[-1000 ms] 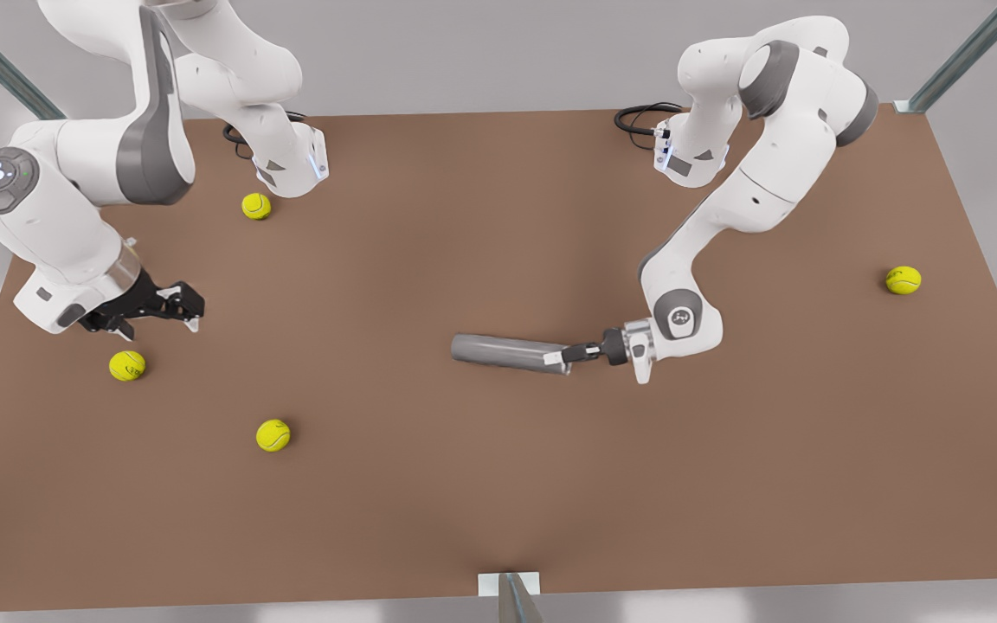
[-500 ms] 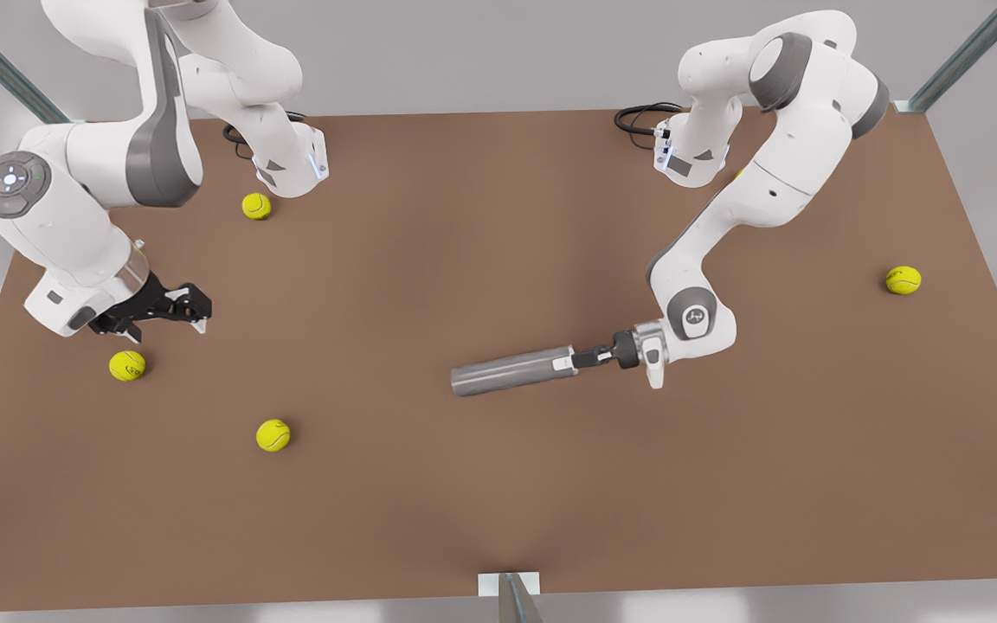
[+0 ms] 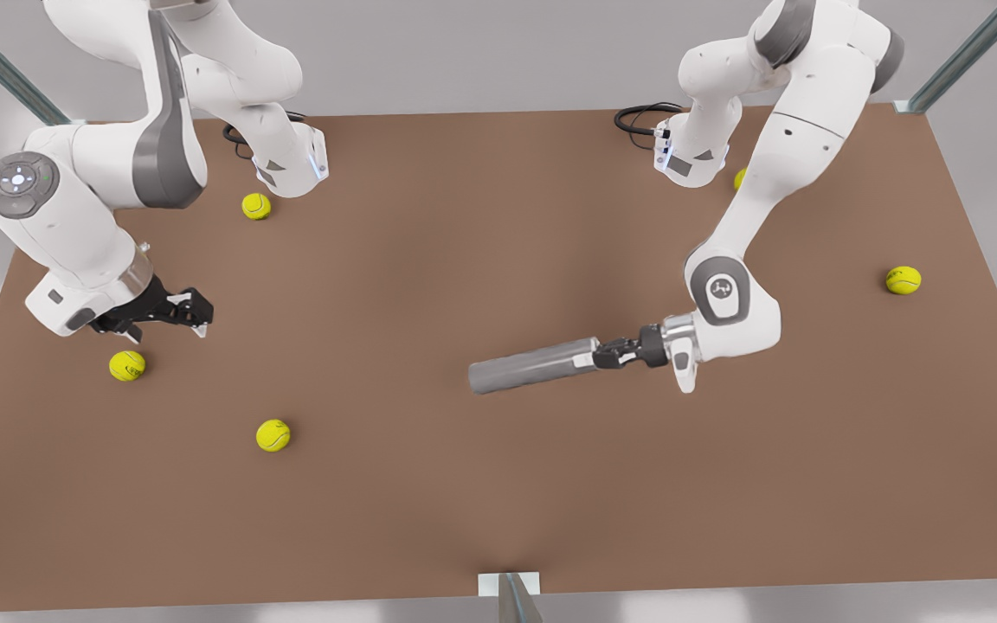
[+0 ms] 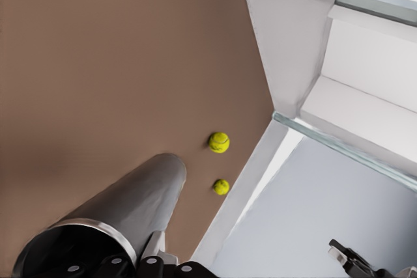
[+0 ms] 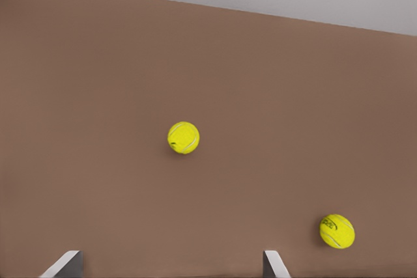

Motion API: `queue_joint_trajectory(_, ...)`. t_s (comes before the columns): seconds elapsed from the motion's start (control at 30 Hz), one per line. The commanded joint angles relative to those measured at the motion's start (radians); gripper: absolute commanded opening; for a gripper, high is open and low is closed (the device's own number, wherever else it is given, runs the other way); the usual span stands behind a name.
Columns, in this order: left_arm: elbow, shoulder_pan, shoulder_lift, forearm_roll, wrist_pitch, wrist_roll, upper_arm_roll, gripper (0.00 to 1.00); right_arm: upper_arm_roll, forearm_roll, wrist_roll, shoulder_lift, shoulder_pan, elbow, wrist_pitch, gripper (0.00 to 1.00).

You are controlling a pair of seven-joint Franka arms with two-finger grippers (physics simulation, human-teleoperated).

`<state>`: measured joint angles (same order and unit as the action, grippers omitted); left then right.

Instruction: Put the tennis tube upright

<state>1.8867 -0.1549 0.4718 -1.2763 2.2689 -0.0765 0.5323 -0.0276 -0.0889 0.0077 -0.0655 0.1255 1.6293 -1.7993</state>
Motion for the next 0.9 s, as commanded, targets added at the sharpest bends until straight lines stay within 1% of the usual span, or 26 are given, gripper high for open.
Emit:
queue_joint_trajectory(0.0,0.000,0.000,-0.007,0.084,0.000,0.001,-0.002,0.21,0.000,0.000,-0.006,0.000,0.000,-0.002,0.001,1.00)
queue_joint_trajectory(0.03,0.003,-0.006,-0.016,0.094,0.000,0.011,-0.005,0.21,-0.003,0.002,-0.009,-0.005,-0.012,-0.018,0.014,1.00)
queue_joint_trajectory(0.1,0.000,-0.025,-0.030,0.183,-0.002,0.057,-0.002,0.21,-0.002,0.000,-0.009,-0.017,-0.012,-0.032,0.025,1.00)
queue_joint_trajectory(0.17,0.006,-0.028,-0.051,0.187,-0.003,0.075,-0.006,0.21,-0.003,0.001,-0.015,-0.016,-0.014,-0.034,0.034,1.00)
queue_joint_trajectory(0.23,0.002,-0.044,-0.065,0.276,-0.022,0.136,-0.003,0.21,-0.003,0.000,-0.017,-0.016,-0.012,-0.040,0.061,1.00)
queue_joint_trajectory(0.3,0.003,-0.048,-0.085,0.314,-0.026,0.158,-0.006,0.21,-0.008,0.005,-0.126,-0.008,-0.024,-0.042,0.072,1.00)
queue_joint_trajectory(0.33,-0.003,-0.058,-0.088,0.385,-0.037,0.210,-0.003,0.21,-0.006,0.009,-0.092,-0.014,-0.024,-0.075,0.116,1.00)
queue_joint_trajectory(0.37,-0.003,-0.060,-0.107,0.419,-0.042,0.230,-0.005,0.21,-0.005,0.008,0.011,-0.016,-0.014,-0.100,0.173,1.00)
queue_joint_trajectory(0.4,-0.003,-0.061,-0.111,0.420,-0.042,0.235,-0.008,0.21,-0.002,0.006,0.015,-0.017,-0.012,-0.108,0.187,1.00)
queue_joint_trajectory(0.5,-0.040,-0.063,-0.110,0.509,-0.063,0.313,-0.006,0.21,0.000,0.018,0.008,-0.045,-0.014,-0.097,0.152,1.00)
queue_joint_trajectory(0.57,-0.098,-0.063,-0.110,0.644,-0.132,0.402,-0.008,0.21,0.003,0.018,0.006,-0.050,-0.023,-0.095,0.159,1.00)
queue_joint_trajectory(0.7,-0.135,-0.063,-0.120,0.815,-0.157,0.468,-0.006,0.21,0.005,0.018,0.011,-0.050,-0.015,-0.095,0.161,1.00)
queue_joint_trajectory(0.87,-0.156,-0.101,-0.128,0.960,-0.209,0.468,-0.009,0.21,0.003,0.018,0.012,-0.051,-0.023,-0.094,0.163,1.00)
